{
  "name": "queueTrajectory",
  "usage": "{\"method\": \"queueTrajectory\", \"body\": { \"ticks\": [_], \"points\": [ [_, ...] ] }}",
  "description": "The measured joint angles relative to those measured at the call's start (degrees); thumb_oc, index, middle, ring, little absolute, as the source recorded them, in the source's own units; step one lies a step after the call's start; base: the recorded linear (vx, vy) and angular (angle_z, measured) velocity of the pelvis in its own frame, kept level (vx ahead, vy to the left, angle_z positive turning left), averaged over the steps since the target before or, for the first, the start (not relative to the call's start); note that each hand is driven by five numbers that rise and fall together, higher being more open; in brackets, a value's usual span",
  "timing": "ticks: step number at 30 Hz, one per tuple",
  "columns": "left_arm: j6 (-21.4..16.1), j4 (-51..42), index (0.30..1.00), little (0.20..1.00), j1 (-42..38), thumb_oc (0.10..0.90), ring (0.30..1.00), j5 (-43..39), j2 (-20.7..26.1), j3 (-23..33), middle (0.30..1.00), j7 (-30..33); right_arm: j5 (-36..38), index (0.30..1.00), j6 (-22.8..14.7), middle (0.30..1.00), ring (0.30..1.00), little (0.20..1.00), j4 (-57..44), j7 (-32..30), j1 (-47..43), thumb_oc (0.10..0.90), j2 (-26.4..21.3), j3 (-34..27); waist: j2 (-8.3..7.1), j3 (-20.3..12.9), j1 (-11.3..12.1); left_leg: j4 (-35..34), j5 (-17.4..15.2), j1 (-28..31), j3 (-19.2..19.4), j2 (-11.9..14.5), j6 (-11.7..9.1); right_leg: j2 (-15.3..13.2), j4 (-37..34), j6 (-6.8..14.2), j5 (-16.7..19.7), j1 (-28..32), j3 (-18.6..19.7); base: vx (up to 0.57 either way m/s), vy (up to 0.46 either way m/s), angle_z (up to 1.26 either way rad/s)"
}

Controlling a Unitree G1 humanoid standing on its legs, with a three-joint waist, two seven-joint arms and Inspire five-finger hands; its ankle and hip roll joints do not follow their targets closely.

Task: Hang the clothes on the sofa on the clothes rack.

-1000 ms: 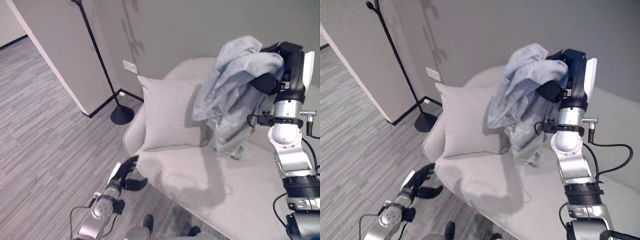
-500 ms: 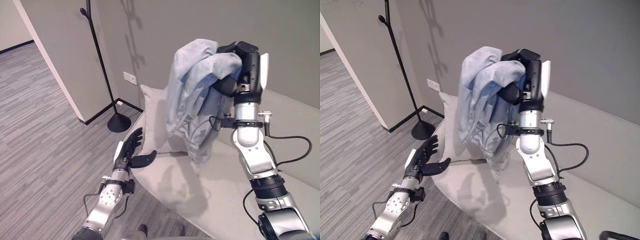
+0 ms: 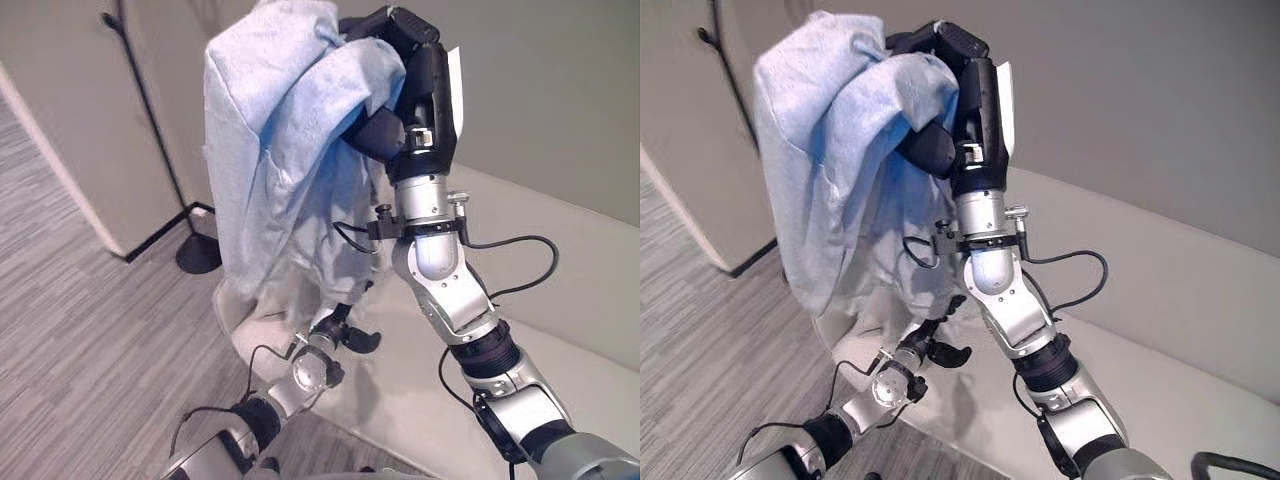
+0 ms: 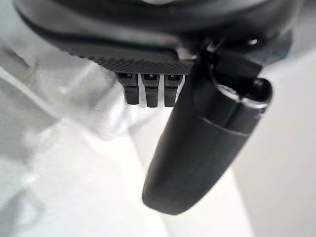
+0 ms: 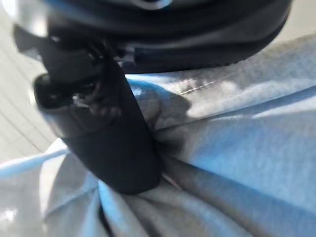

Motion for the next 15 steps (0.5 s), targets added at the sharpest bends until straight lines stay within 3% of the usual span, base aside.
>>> {"method": "queueTrajectory", "body": {
  "ticks": [8,15],
  "points": [
    [1.4,1.5,0.300,0.300,-0.1,0.400,0.300,-1.1,-1.0,6.5,0.300,6.5,0.3,0.300,-3.8,0.300,0.300,0.300,-4.7,-1.3,0.0,0.400,-0.6,0.5,-0.06,0.0,-0.7,-0.1,-0.5,1.0,2.2,0.6,-0.3,1.3,-1.0,-0.4,0.8,0.1,2.1,0.00,-0.017,-0.16],
    [1.5,-1.5,0.300,0.300,0.5,0.400,0.300,-0.9,1.0,8.6,0.300,10.2,0.2,0.300,-4.2,0.300,0.300,0.300,-5.3,-1.4,0.3,0.400,-2.2,0.4,-0.36,-0.2,-0.1,0.0,-0.5,0.8,1.8,0.6,-0.3,1.1,-1.1,-0.4,0.8,0.3,1.6,0.00,-0.003,0.03]
  ]
}}
